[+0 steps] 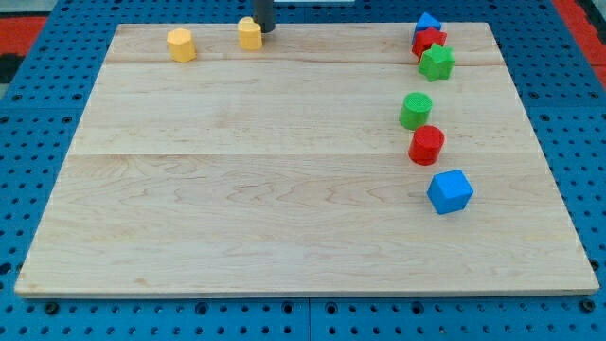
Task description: Move your arm towards the green circle
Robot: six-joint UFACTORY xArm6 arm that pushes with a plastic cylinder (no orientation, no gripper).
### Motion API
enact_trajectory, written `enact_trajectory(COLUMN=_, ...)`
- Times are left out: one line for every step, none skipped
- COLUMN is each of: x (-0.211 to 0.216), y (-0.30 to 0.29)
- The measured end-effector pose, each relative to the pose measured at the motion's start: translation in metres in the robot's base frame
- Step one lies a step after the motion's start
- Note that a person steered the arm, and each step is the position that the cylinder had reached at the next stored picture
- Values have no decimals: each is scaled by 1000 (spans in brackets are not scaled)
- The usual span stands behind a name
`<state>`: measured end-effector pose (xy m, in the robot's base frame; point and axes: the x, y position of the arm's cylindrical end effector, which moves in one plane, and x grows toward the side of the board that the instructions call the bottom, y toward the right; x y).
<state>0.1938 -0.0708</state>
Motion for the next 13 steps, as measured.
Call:
enact_trajectory(x=12, y=-24)
enact_trajectory(x=21, y=-54)
enact_trajectory(x=24, y=-73)
enact_trajectory(x=26, y=-5)
enact_trajectory(x=43, y=43)
enact_trajectory(x=56, y=46)
enact_trajectory(x=56, y=46)
enact_trajectory(x=59, y=65)
enact_trajectory(x=71, y=113)
enact_trajectory(x=93, y=148)
enact_trajectory(x=134, y=154)
enact_trajectory(x=152, y=203)
enact_trajectory(x=152, y=284)
